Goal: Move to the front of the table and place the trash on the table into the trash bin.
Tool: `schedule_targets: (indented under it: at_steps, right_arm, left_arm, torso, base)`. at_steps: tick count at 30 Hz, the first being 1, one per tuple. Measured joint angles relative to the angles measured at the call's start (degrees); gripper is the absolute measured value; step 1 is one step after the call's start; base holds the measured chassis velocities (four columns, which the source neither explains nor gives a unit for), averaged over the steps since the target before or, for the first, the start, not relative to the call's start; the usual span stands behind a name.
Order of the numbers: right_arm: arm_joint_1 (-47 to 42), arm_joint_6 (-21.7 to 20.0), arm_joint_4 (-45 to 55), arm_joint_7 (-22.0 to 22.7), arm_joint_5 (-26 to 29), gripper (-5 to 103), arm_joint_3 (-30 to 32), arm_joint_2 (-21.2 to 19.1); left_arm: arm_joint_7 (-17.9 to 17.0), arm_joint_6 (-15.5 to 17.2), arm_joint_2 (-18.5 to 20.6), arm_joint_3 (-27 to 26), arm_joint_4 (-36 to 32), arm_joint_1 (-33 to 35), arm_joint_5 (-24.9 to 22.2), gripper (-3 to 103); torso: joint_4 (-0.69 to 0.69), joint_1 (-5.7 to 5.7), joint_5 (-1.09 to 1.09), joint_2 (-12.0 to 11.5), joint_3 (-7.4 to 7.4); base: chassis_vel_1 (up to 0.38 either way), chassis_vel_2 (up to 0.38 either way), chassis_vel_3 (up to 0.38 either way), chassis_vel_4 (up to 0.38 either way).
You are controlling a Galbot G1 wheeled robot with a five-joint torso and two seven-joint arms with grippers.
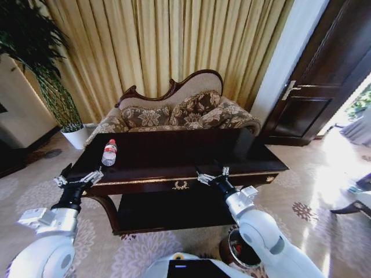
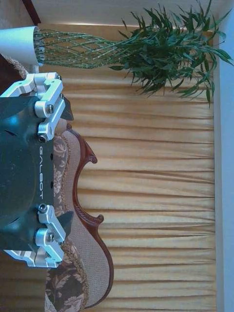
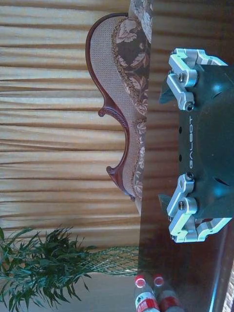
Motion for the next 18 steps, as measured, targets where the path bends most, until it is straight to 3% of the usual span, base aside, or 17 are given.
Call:
schedule_targets:
  at_steps: [11, 15, 18]
  right_arm:
    - [0.39, -0.02, 0.47, -0.01, 0.19, 100, -0.03, -0.20]
    - [1.27, -0.28, 0.58, 0.72, 1.36, 100, 0.12, -0.47]
    - [2.72, -1.17, 0.70, 2.21, 3.19, 100, 0.23, -0.87]
  left_arm:
    - [-0.13, 0.01, 0.49, -0.17, 0.00, 0.00, -0.14, 100]
    - [-1.10, 0.45, 2.41, -0.34, 0.27, -0.76, -0.80, 100]
    - [-3.30, 1.58, 5.91, -0.40, 1.12, -2.55, -2.20, 100]
  torso:
    - [0.01, 0.00, 0.00, 0.00, 0.00]
    - [0.01, 0.00, 0.00, 0.00, 0.00]
    - [0.00, 0.00, 0.00, 0.00, 0.00]
  base:
    - [-0.066, 0.057, 0.069, -0.069]
    - [-0.013, 0.009, 0.012, -0.014]
    - [0.000, 0.000, 0.000, 0.000]
